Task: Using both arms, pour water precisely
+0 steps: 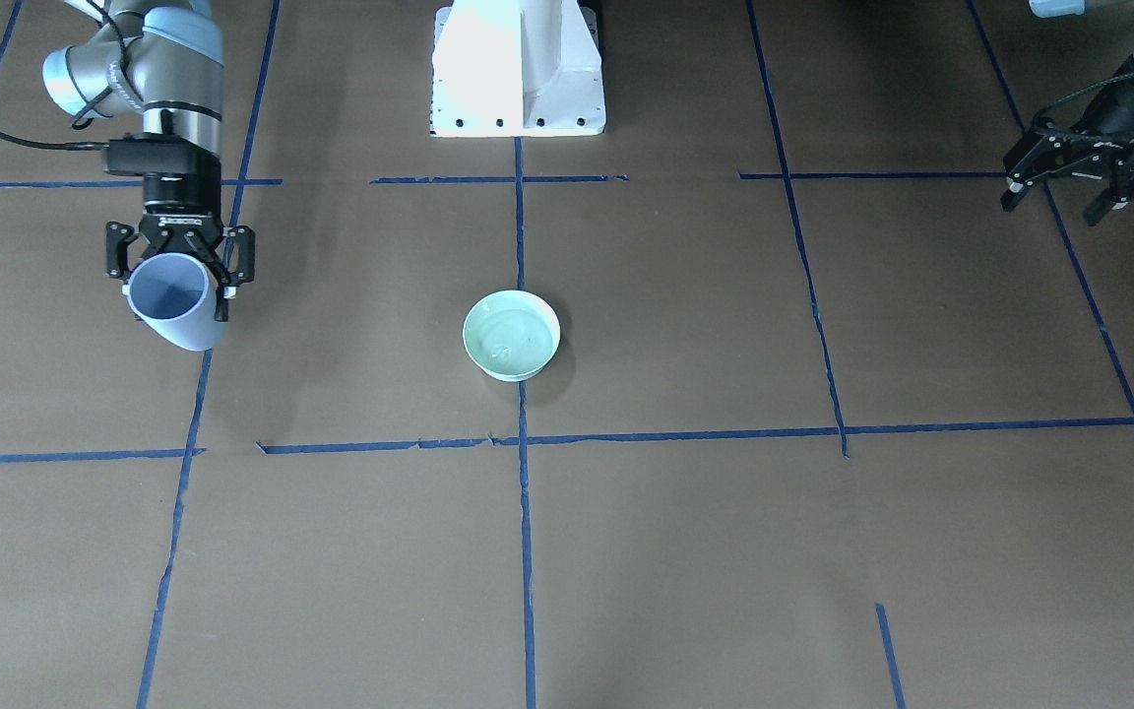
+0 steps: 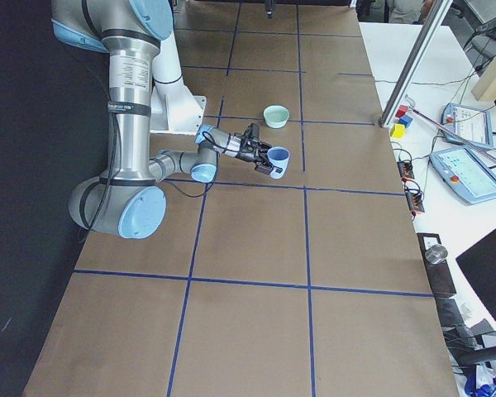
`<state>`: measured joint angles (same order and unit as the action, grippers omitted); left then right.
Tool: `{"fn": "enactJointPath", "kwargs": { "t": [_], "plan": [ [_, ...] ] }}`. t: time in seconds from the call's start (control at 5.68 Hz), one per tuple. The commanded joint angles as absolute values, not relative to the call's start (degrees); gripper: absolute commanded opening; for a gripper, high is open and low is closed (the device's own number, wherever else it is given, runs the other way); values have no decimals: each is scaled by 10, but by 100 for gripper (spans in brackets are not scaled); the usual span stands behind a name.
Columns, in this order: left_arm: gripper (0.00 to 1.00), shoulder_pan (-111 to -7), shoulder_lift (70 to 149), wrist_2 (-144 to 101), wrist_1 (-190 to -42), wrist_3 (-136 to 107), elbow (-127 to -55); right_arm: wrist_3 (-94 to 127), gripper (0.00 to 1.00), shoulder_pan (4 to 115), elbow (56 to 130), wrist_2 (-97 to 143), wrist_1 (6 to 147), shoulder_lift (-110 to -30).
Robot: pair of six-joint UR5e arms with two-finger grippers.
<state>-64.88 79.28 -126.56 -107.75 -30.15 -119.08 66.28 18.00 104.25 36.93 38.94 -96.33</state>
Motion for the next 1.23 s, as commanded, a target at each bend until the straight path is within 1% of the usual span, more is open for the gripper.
{"fn": "enactJointPath", "kwargs": {
  "t": [0.0,0.18,0.53,1.06],
  "plan": [
    [100,-650,792,-1266,-1078,-301,-1192,676,0,199,966,370,261,-996],
    [100,-650,792,-1266,-1078,-301,-1192,669,0,205,910,372,175,-1013],
    [100,-650,791,-1266,-1078,-301,-1192,660,0,203,830,372,76,-1025],
    [100,-655,791,-1266,-1078,-301,-1193,639,0,203,831,369,74,-1026]
  ]
}}
